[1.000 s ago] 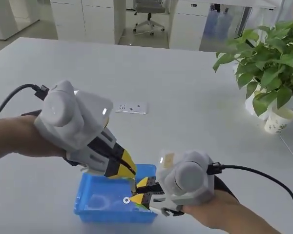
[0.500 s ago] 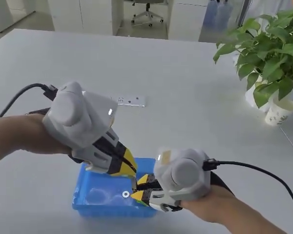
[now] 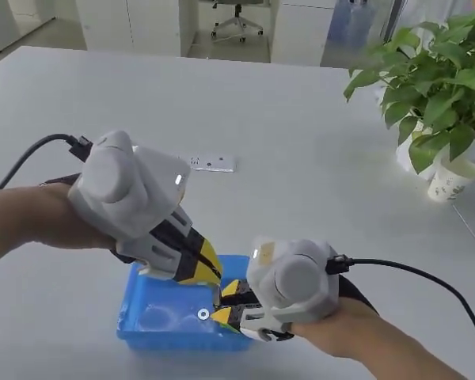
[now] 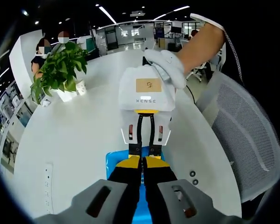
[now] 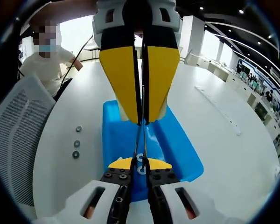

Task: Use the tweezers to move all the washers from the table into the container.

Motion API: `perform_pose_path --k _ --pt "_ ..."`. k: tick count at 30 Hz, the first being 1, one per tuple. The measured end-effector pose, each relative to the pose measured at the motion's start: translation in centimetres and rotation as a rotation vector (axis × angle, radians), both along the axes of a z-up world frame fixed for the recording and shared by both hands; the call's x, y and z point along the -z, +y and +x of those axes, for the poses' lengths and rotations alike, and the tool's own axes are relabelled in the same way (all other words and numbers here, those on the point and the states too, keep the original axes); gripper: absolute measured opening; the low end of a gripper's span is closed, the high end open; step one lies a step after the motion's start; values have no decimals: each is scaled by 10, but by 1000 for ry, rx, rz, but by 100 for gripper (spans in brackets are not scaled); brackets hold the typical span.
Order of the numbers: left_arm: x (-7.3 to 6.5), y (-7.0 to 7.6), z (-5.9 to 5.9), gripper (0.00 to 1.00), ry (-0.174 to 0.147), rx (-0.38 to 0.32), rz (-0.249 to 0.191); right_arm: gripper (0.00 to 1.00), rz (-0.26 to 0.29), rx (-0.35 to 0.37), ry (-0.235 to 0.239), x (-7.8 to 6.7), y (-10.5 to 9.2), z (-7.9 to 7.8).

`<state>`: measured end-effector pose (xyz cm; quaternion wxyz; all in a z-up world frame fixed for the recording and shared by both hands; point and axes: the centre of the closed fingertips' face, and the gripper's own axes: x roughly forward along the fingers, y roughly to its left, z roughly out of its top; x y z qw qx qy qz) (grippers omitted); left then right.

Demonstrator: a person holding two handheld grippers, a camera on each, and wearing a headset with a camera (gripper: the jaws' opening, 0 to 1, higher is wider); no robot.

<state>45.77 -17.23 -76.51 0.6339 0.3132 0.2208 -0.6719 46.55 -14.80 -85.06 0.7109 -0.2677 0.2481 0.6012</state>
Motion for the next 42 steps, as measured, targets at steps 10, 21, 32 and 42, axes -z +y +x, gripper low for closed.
perform_pose_path --k 10,21,32,42 --pt "-23 3 -8 4 -14 -23 -36 11 62 11 -26 -25 5 -6" --pt "-40 8 -24 3 -13 -38 -49 11 103 0 -34 -43 11 -22" --pt "-44 11 -46 3 -1 -28 -36 11 119 -16 -24 -47 16 -44" --pt "-36 13 -64 3 20 -26 -28 11 115 -30 -1 -40 17 -66"
